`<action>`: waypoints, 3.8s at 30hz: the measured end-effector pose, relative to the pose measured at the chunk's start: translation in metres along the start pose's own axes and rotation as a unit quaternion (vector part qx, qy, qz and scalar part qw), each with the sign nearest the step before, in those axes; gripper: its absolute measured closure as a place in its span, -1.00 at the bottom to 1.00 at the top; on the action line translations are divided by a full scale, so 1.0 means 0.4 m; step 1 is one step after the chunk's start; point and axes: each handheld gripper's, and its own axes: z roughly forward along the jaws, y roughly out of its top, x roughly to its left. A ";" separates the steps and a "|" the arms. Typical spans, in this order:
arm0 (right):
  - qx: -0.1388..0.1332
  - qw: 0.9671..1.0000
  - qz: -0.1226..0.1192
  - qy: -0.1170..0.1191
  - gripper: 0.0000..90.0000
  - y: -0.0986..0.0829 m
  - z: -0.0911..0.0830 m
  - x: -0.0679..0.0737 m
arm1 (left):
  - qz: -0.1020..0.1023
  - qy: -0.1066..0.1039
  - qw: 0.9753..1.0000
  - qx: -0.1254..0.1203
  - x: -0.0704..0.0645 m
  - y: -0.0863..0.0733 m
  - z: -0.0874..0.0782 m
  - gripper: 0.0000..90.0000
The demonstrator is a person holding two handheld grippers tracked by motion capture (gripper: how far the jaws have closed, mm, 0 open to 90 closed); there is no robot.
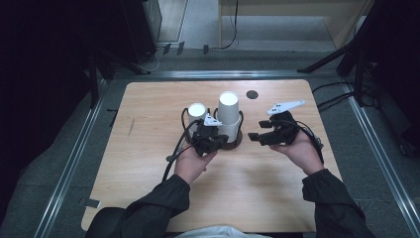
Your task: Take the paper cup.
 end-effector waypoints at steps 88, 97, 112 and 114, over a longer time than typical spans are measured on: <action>0.078 0.993 -0.091 -0.015 -0.28 0.309 0.093 0.056 | -0.050 0.019 0.998 -0.020 0.019 0.038 0.015 0.93; 0.074 0.992 -0.099 -0.021 -0.25 0.329 0.073 0.062 | -0.052 0.019 0.998 -0.021 0.018 0.038 0.016 0.93; 0.061 0.994 -0.087 -0.003 -0.25 0.372 0.012 0.063 | -0.055 0.013 0.998 -0.020 0.023 0.038 0.016 0.90; 0.058 0.995 -0.085 -0.001 -0.25 0.375 0.002 0.062 | -0.054 0.013 0.998 -0.020 0.024 0.038 0.015 0.90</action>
